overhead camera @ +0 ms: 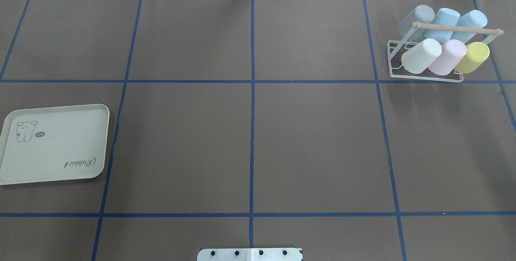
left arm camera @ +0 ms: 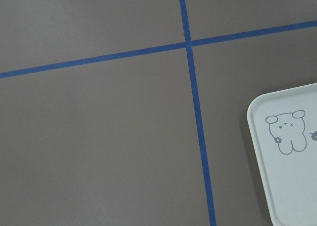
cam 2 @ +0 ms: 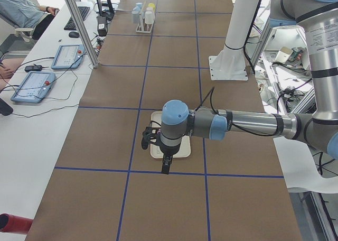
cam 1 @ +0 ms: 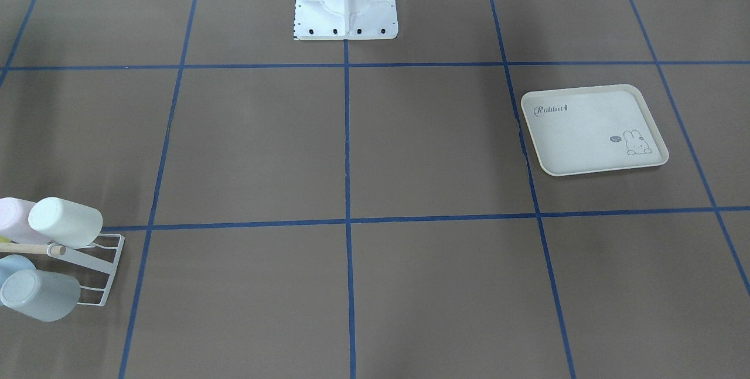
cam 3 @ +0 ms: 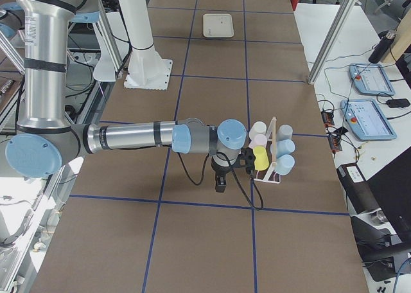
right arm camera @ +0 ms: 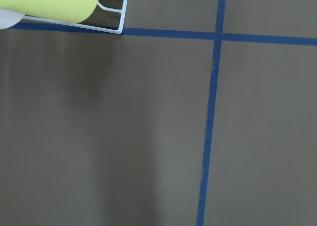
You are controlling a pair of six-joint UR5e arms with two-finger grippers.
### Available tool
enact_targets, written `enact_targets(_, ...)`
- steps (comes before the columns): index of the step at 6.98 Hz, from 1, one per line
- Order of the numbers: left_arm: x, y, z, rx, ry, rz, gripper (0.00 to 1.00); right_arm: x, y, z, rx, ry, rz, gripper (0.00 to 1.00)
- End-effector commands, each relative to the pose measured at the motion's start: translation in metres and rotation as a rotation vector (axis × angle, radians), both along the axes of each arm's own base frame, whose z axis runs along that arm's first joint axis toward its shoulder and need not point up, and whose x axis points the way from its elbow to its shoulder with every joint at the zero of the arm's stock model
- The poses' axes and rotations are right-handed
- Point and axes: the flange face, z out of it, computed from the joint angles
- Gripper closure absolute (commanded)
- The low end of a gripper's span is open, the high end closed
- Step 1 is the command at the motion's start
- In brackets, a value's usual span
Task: Transfer IKEA cup to right arm and place on rack
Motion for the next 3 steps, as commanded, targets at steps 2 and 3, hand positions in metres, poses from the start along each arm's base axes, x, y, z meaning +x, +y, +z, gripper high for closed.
enact_targets(2, 0.0, -0.001, -0.001, 0.003, 0.0, 0.0, 0.0, 0.018, -0.001, 0.0, 0.026, 0.0, 0.018, 0.0)
enact_targets(3, 0.0, -0.002, -0.001, 0.006, 0.0, 0.0, 0.0, 0.032, -0.001, -0.003, 0.033, 0.0, 0.05, 0.0)
